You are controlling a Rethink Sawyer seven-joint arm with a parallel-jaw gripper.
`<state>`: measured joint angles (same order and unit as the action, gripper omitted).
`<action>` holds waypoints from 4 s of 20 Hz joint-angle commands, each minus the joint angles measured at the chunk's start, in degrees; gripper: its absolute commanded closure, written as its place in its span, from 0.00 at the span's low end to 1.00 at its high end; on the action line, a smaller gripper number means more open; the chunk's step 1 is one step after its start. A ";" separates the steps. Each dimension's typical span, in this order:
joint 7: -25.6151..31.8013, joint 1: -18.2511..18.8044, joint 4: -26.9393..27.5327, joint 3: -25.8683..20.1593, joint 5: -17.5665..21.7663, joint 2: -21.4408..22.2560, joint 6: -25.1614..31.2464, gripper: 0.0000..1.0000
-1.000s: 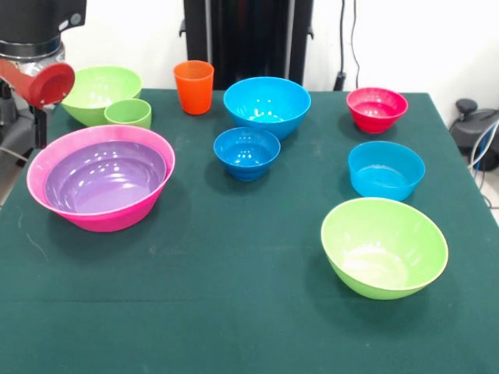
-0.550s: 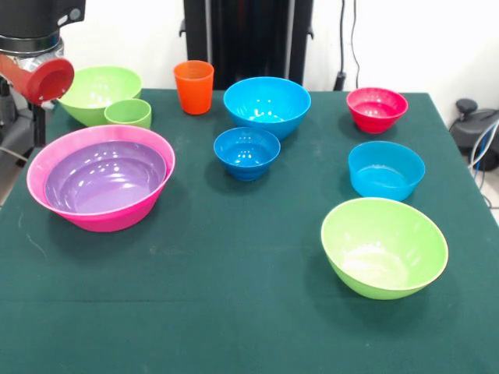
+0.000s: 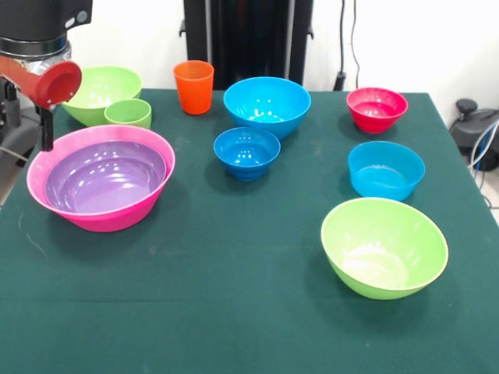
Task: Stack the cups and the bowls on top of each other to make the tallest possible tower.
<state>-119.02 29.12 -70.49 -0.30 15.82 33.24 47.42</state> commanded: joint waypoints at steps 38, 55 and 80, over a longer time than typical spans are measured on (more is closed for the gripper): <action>0.82 -1.84 -5.81 -5.08 -2.60 -2.18 -0.18 1.00; -5.49 -3.50 -7.54 -4.56 -7.40 -6.35 -3.85 1.00; -4.62 -4.81 -4.03 -1.95 -9.13 -11.67 -0.93 1.00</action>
<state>-119.02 25.04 -72.24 1.15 8.54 23.97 45.72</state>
